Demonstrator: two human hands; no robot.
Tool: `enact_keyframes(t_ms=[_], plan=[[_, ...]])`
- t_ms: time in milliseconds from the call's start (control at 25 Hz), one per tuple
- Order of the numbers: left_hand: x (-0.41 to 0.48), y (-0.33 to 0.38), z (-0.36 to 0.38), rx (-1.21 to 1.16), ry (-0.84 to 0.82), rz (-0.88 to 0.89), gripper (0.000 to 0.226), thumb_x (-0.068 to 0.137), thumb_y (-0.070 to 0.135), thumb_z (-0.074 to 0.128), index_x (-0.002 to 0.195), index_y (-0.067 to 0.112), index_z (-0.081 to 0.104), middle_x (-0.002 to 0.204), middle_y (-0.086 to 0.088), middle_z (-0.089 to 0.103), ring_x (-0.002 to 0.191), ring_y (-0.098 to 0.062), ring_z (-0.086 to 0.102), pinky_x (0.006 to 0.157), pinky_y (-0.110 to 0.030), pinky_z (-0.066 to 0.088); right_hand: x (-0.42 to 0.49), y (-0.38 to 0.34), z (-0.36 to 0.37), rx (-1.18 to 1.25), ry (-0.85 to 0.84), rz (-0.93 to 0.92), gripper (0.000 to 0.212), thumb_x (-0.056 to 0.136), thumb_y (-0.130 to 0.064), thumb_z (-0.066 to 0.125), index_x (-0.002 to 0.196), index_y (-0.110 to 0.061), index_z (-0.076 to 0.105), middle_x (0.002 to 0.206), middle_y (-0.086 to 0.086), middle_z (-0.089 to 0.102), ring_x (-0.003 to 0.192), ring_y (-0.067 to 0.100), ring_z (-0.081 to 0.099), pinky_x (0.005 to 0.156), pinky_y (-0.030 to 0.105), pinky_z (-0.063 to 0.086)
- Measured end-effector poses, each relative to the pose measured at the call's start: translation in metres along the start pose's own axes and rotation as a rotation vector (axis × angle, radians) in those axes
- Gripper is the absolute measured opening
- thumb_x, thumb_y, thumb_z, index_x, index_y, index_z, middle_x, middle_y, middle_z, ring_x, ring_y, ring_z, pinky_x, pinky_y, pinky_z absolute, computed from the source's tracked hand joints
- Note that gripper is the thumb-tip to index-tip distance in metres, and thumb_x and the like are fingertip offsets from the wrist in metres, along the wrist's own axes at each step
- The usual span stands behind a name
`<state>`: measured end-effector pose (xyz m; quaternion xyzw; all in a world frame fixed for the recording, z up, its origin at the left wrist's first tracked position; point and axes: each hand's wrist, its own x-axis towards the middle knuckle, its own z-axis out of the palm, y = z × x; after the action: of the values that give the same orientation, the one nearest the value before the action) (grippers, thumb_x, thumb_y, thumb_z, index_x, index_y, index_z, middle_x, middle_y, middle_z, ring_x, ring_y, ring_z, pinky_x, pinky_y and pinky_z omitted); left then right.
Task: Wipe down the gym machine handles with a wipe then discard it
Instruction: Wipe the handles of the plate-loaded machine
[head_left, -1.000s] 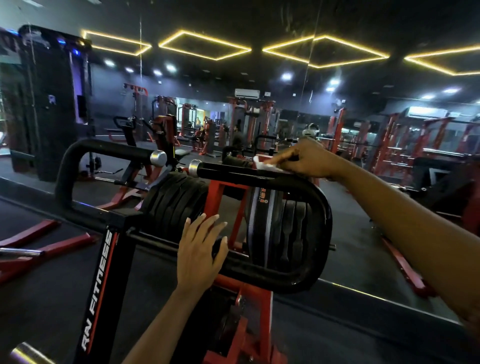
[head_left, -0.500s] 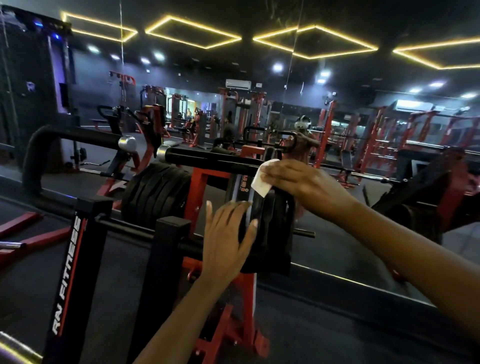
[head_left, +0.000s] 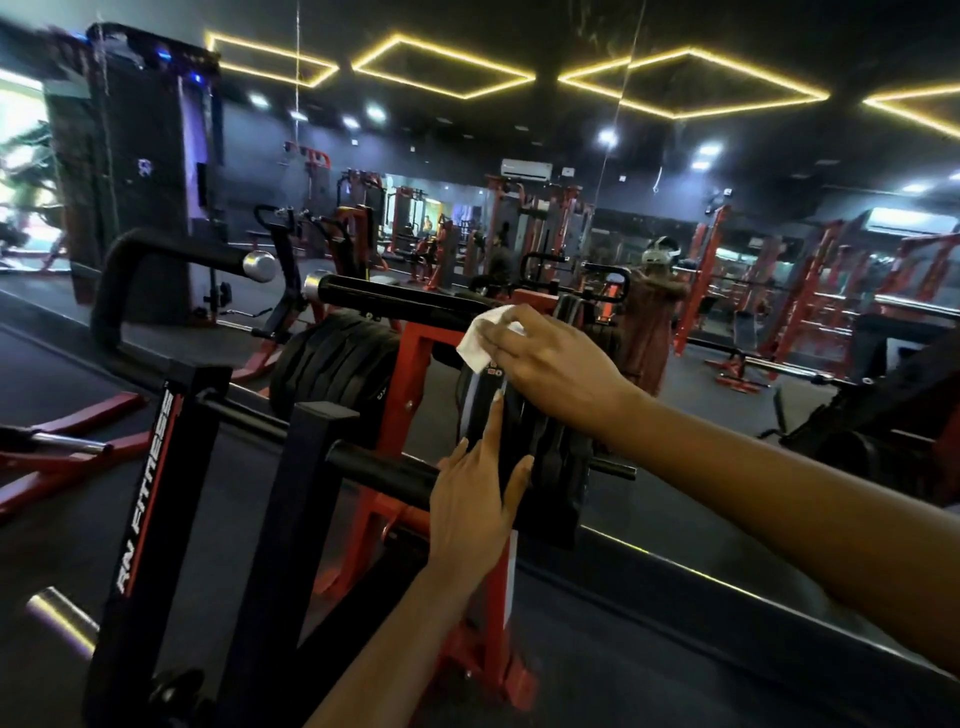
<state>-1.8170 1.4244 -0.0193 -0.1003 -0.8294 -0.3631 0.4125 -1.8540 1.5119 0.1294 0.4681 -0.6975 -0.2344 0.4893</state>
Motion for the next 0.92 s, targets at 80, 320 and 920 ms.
enact_keyframes(t_ms=[80, 320, 920], plan=[[-0.002, 0.003, -0.002, 0.008, 0.017, 0.022, 0.063, 0.091, 0.054, 0.027, 0.145, 0.034, -0.001, 0.127, -0.002, 0.059, 0.116, -0.017, 0.056, 0.098, -0.030, 0.043, -0.026, -0.007, 0.001, 0.010, 0.050, 0.043, 0.036, 0.079, -0.008, 0.039, 0.094, -0.006, 0.072, 0.105, 0.005, 0.069, 0.088, 0.023, 0.061, 0.057, 0.025, 0.055], [-0.004, 0.006, -0.007, 0.054, -0.027, -0.001, 0.067, 0.091, 0.061, 0.028, 0.145, 0.034, 0.000, 0.102, -0.003, 0.066, 0.083, -0.011, 0.062, 0.073, -0.019, 0.044, -0.062, -0.018, 0.002, 0.770, 0.324, 0.793, 0.032, 0.082, 0.006, 0.057, 0.109, -0.009, 0.067, 0.112, 0.007, 0.067, 0.102, 0.016, 0.061, 0.088, 0.031, 0.053], [-0.006, -0.002, -0.001, 0.070, -0.028, -0.033, 0.063, 0.090, 0.062, 0.025, 0.138, 0.049, -0.013, 0.067, 0.008, 0.054, 0.059, -0.006, 0.054, 0.061, -0.025, 0.046, -0.064, -0.076, 0.038, 1.307, 0.636, 1.089, 0.030, 0.087, 0.003, 0.053, 0.113, -0.008, 0.064, 0.118, -0.004, 0.062, 0.115, 0.004, 0.056, 0.101, 0.023, 0.043]])
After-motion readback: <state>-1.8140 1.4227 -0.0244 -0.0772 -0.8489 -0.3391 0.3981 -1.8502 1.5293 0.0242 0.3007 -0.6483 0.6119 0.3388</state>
